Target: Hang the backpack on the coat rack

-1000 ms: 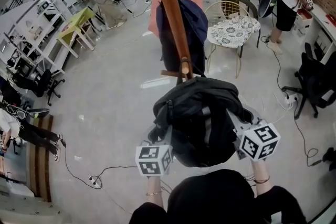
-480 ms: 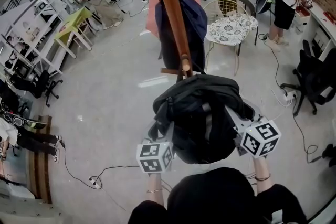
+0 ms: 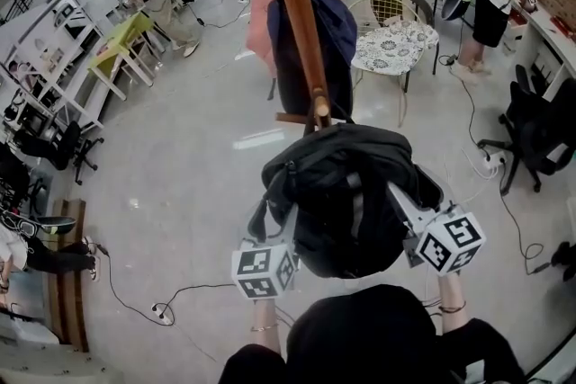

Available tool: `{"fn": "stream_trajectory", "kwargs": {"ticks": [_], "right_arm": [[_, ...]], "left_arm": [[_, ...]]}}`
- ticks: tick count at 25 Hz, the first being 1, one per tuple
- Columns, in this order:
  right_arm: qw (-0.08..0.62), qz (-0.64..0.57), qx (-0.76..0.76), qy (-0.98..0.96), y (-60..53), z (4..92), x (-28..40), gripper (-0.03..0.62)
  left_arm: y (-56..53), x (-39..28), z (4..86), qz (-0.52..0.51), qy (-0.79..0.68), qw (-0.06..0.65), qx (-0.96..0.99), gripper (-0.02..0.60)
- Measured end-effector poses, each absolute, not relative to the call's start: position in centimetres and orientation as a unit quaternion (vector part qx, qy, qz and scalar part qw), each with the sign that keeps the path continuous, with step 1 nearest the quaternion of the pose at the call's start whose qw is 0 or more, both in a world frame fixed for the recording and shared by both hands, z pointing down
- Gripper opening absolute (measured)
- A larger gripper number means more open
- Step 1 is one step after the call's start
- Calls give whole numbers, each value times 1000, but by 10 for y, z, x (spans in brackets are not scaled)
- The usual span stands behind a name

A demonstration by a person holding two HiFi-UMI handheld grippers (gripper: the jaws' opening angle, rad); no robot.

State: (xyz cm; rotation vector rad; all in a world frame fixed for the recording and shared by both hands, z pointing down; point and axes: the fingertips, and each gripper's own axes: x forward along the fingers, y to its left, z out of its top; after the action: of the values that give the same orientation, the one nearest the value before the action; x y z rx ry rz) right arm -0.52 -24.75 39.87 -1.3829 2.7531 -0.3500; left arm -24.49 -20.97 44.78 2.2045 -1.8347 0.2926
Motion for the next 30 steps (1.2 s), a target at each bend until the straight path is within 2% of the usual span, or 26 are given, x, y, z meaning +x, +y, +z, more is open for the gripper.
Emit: {"fn": "stream_trajectory", "kwargs": {"ticks": [12,14,18,23,30], "right_arm": [[49,-83,-488,867,-213,379,23,231],[44,-70,-505,859,-205,378,24,220],[43,-55,-530,845,-191,375,28,115],[49,-46,-547,834,-181,372,33,44],[37,-48,-525,849,-174,378,35,18]], "left_arm": [[-191,-253,428,89,-617,96,776,266],[-186,-252,425,85,-611,89,782,242],[-174,-254,418,86,-608,64,787,159],[-165,-260,414,87,-616,48,781,88],[-148,-259,411,85,-637,40,766,34]]}}
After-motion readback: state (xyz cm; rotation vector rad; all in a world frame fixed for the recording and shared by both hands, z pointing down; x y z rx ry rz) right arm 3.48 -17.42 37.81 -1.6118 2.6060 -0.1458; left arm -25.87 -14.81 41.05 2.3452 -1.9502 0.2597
